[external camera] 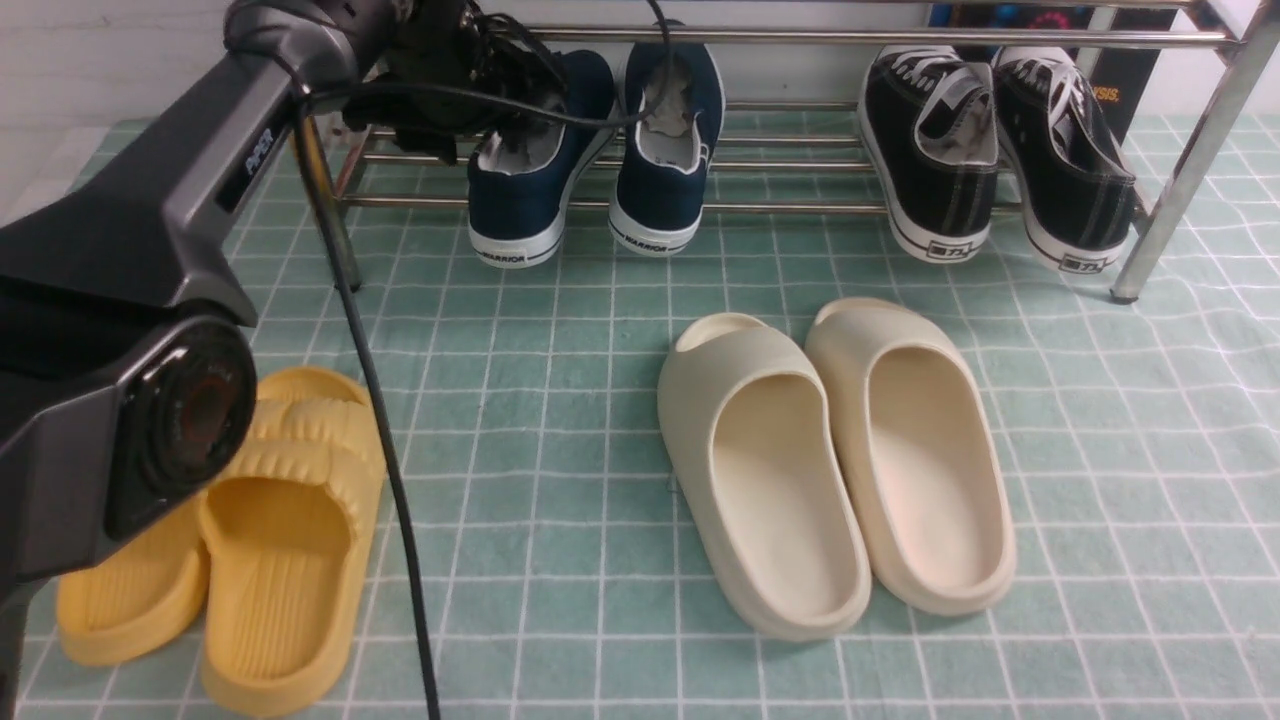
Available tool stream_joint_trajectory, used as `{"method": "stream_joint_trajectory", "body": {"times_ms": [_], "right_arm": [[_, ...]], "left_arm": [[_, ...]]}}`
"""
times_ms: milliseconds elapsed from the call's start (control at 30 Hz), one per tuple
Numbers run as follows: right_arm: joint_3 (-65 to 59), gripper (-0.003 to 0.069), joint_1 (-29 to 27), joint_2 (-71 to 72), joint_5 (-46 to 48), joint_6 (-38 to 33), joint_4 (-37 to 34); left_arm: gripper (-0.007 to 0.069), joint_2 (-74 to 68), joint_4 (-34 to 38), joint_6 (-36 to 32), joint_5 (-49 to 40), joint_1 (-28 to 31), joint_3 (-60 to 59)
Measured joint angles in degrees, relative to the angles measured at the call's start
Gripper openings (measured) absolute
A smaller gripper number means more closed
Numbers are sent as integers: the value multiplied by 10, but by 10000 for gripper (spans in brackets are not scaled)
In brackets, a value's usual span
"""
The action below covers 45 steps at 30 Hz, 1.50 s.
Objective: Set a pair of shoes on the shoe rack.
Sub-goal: Use the left arm to put a shoe into the shoe rack
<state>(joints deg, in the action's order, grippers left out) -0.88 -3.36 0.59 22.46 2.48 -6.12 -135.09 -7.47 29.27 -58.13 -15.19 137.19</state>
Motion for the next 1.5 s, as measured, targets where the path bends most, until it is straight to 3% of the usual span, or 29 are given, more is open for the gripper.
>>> {"method": "stream_joint_trajectory", "body": {"times_ms": [100,167,200,233,267,600,1233,1400,1500], "right_arm": [[0,239,0,0,0,0,0],[0,239,0,0,0,0,0],[0,239,0,0,0,0,0],[0,239,0,0,0,0,0],[0,239,0,0,0,0,0],[0,239,0,0,0,0,0],[0,239,0,0,0,0,0],[0,239,0,0,0,0,0],[0,239,0,0,0,0,0]], "left_arm": [[275,-15,-12,32,18,0,0],[149,-22,-15,52,28,-1,0],[137,-22,-16,54,29,-1,0],[41,-22,-21,64,32,-1,0],[14,-22,-22,68,32,-1,0],[22,-28,-26,103,30,-1,27],[22,-30,-44,107,14,-1,37],[22,-30,-103,107,12,-15,39],[22,-30,-185,107,16,-41,39]]}}
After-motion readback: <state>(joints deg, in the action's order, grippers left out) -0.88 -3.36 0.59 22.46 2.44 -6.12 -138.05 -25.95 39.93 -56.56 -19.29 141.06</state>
